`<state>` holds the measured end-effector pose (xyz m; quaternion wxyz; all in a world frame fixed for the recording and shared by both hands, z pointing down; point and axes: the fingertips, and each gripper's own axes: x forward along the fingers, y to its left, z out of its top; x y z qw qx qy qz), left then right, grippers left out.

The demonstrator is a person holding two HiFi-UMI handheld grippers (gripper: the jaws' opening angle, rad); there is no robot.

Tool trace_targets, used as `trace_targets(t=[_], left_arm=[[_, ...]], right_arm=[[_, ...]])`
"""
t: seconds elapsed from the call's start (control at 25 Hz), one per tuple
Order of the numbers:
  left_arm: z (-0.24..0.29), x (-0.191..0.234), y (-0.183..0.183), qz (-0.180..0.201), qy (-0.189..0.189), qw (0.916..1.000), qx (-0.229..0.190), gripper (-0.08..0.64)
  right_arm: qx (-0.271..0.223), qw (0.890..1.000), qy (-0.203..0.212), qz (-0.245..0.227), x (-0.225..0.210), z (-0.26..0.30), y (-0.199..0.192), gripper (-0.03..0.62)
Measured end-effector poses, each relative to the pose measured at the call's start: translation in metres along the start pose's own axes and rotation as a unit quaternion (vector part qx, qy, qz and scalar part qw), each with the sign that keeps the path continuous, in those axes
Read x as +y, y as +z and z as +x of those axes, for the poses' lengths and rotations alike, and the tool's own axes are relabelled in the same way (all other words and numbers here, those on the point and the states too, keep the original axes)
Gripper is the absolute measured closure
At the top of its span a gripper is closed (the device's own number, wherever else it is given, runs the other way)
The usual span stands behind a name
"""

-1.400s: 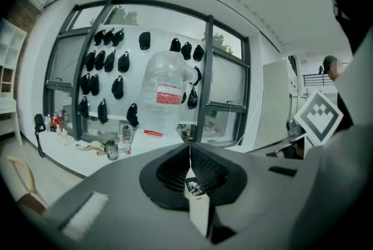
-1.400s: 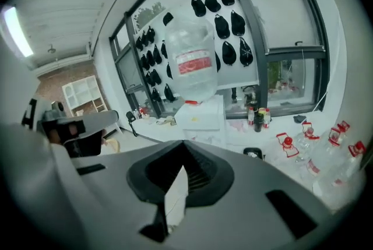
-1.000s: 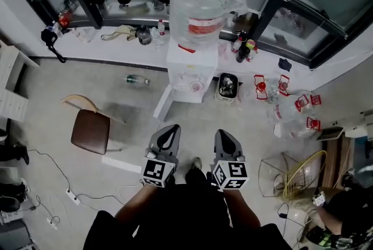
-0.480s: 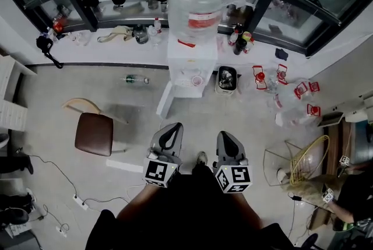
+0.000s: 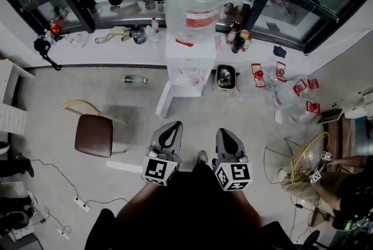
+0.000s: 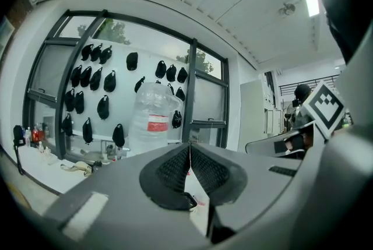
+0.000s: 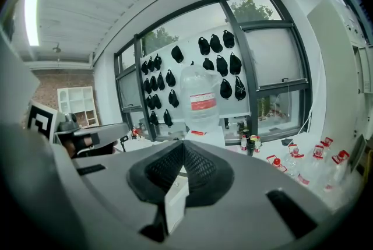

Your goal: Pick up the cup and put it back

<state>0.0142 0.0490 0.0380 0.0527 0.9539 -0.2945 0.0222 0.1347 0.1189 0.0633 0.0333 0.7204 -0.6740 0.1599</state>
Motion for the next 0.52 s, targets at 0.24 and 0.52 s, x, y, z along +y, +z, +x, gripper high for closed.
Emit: trace_targets(t=[0.24,0.52], left_arm=[[0.0008,0.0036,-0.0025,0.000,-0.005,1.0000,0.004,0.552],[0.0014,0.0097,-0.0045,0.005,-0.007,0.9999,0.009,0.552]], right_arm=[[0.003,1.000,0.002,0.008,0.0015,0.0033,-0.0025,0.598],[-0.002,1.000,0.003,0.005,0.0050,0.0066,0.0025,0.598]])
